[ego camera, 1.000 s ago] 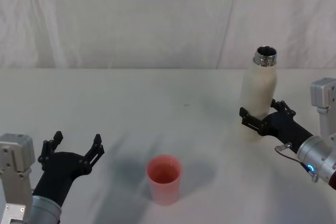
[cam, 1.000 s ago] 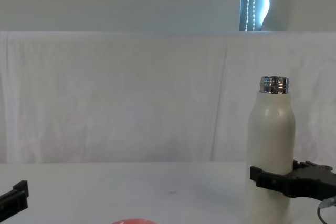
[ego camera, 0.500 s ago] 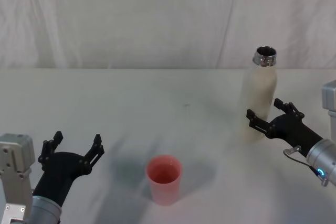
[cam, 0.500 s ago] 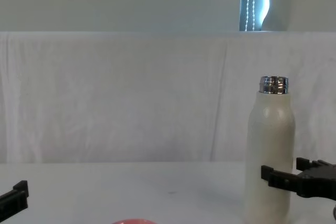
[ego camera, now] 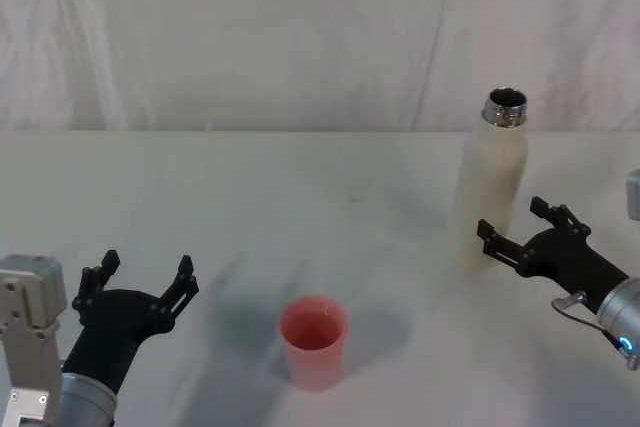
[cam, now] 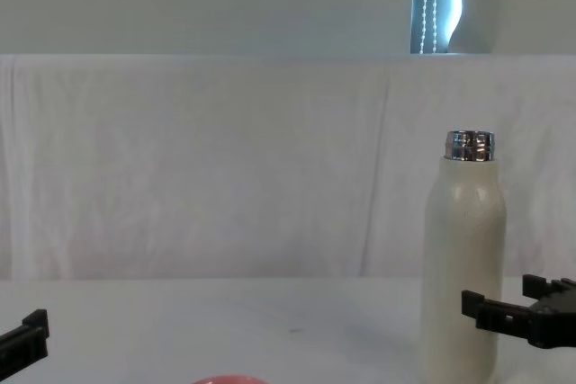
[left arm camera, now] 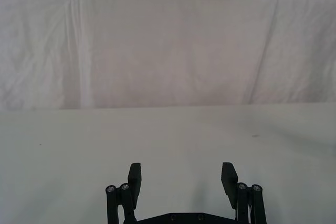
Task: Grasp the thermos with one hand and pour water into the cup lid.
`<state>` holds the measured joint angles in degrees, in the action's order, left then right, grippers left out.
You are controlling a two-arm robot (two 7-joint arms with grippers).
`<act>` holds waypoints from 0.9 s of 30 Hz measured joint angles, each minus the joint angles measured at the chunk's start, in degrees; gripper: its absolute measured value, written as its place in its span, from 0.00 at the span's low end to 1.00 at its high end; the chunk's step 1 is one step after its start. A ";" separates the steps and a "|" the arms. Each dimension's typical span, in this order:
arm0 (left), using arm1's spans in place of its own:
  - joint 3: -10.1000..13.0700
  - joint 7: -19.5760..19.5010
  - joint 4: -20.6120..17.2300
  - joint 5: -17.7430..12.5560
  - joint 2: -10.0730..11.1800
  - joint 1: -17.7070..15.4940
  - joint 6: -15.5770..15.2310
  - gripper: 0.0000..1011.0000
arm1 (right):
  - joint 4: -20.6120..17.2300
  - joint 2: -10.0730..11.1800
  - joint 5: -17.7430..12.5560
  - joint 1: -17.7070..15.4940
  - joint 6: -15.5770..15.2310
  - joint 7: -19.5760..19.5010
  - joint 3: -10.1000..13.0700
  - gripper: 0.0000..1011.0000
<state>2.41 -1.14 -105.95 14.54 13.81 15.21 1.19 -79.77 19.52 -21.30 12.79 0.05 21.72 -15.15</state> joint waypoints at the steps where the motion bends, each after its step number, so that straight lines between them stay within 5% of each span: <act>1: 0.00 0.00 0.00 0.00 0.00 0.00 0.00 0.99 | -0.17 0.08 -0.03 -0.17 -0.05 -0.08 0.05 0.99; 17: 0.00 0.00 0.00 0.00 0.00 0.00 0.00 0.99 | -5.74 1.38 -0.78 -4.98 -0.51 -2.54 1.76 0.99; 27: 0.00 0.00 0.00 0.00 0.00 0.00 0.00 0.99 | -13.54 0.72 3.59 -11.59 2.34 -7.95 3.53 0.99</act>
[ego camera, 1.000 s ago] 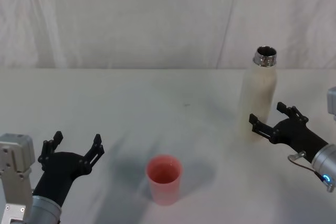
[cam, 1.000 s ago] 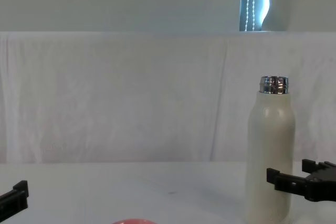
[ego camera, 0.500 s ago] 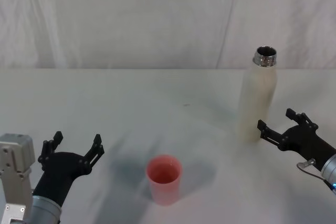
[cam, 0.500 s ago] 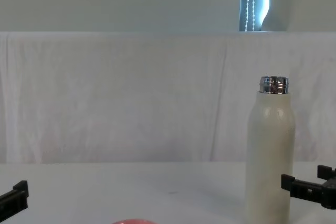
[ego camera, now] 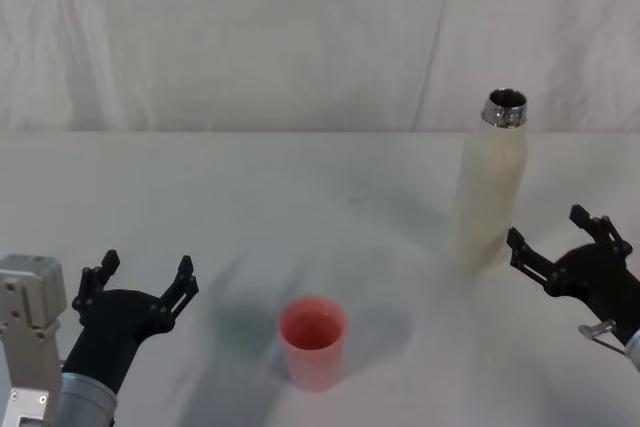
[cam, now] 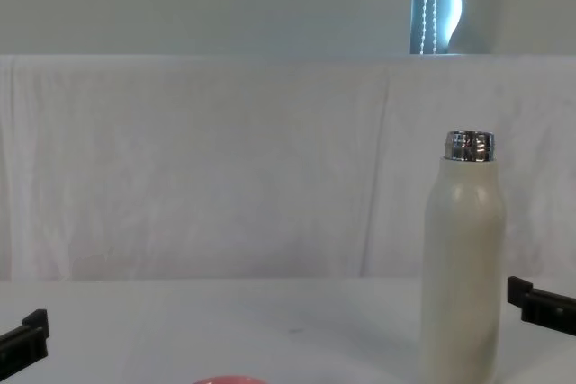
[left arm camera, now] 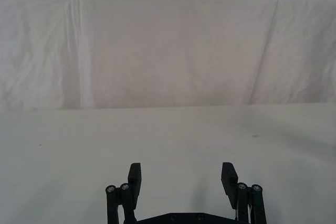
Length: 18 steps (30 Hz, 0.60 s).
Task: Grasp the thermos with one hand and pour water into the cup lid.
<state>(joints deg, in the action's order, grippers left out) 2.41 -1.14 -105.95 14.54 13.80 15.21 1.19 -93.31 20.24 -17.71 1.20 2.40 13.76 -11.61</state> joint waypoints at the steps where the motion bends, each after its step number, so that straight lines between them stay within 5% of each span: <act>1: 0.00 0.00 0.00 0.00 0.00 0.00 0.00 0.99 | -0.93 -0.12 0.73 -1.01 0.49 -0.57 0.34 0.99; 18: 0.00 0.00 0.00 0.00 0.00 0.00 0.00 0.99 | -6.11 -1.54 3.93 -7.98 0.98 -1.80 2.95 0.99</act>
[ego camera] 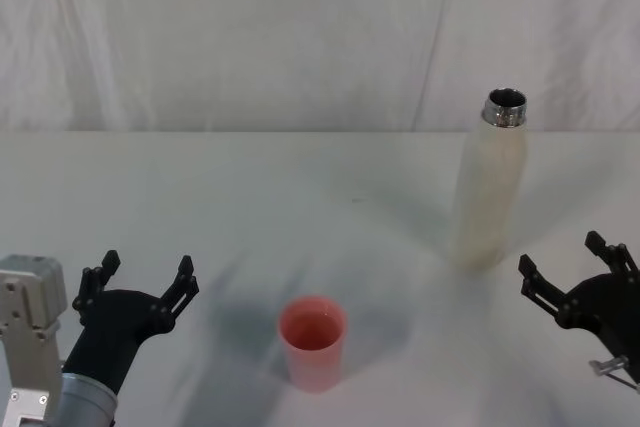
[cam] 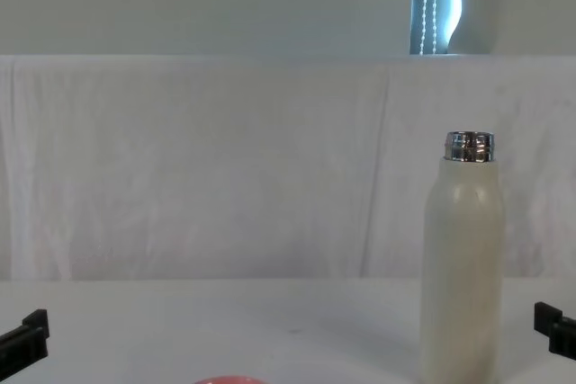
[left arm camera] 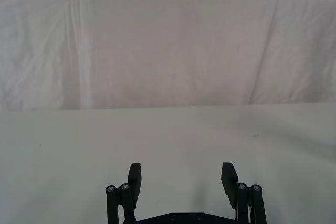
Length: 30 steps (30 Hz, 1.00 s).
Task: Grasp the thermos with one hand and pour water into the cup lid.
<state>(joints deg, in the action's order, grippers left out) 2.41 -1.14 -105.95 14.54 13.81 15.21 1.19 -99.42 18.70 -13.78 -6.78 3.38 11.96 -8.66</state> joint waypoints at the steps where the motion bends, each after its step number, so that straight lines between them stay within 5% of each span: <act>1: 0.00 0.00 0.00 0.00 0.00 0.00 0.00 0.99 | -0.21 -0.24 0.15 -0.23 -0.15 0.06 0.02 0.99; 30: 0.00 0.00 0.00 0.00 0.00 0.00 0.00 0.99 | -0.04 -0.22 0.11 -0.04 -0.26 0.27 -0.09 0.99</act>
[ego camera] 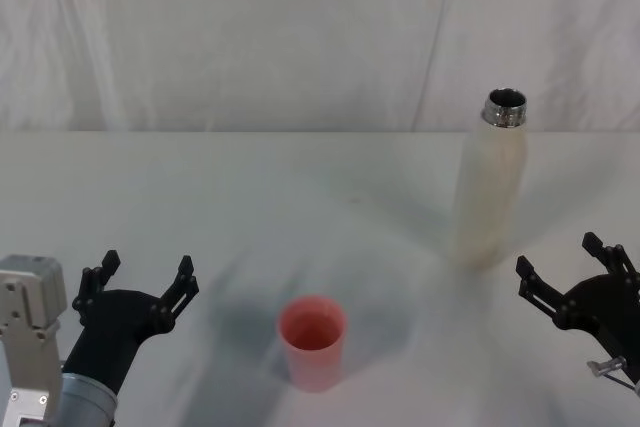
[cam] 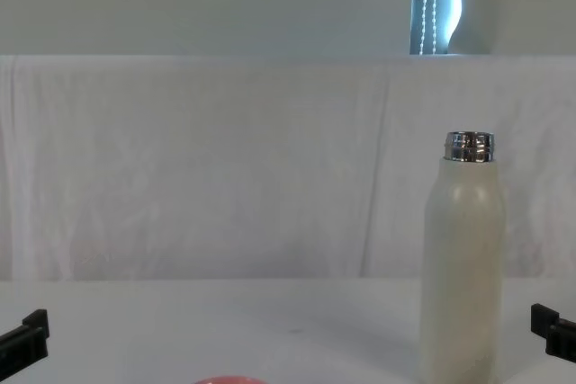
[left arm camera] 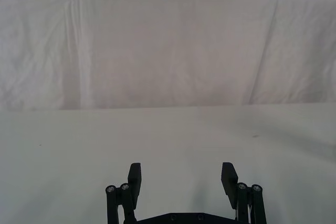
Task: Grasp the thermos with one hand and pour water into the cup lid.
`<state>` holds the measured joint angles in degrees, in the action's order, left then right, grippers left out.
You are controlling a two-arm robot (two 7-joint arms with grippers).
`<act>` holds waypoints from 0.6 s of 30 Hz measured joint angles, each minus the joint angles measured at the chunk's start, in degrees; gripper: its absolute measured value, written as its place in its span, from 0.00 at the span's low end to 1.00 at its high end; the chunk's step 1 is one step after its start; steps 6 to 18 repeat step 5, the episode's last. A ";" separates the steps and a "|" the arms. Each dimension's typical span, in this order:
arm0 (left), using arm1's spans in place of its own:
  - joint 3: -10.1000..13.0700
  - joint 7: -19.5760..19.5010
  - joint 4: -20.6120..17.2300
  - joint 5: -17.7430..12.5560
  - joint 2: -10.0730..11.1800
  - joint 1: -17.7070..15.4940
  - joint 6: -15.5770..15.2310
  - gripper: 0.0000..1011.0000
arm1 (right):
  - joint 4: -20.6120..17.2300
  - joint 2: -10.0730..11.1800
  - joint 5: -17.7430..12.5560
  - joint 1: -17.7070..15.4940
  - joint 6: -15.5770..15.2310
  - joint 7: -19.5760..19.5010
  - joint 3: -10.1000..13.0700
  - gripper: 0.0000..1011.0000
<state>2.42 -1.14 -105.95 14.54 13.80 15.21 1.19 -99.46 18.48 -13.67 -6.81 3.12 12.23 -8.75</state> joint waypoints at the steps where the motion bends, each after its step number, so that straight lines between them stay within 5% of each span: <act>1: 0.00 0.00 0.00 0.00 0.00 0.00 0.00 0.99 | 0.00 0.00 0.00 0.00 0.00 0.00 0.00 0.99; 18: 0.00 0.00 0.00 0.00 0.00 0.00 0.00 0.99 | 0.03 0.03 -0.02 0.03 0.00 0.00 0.00 0.99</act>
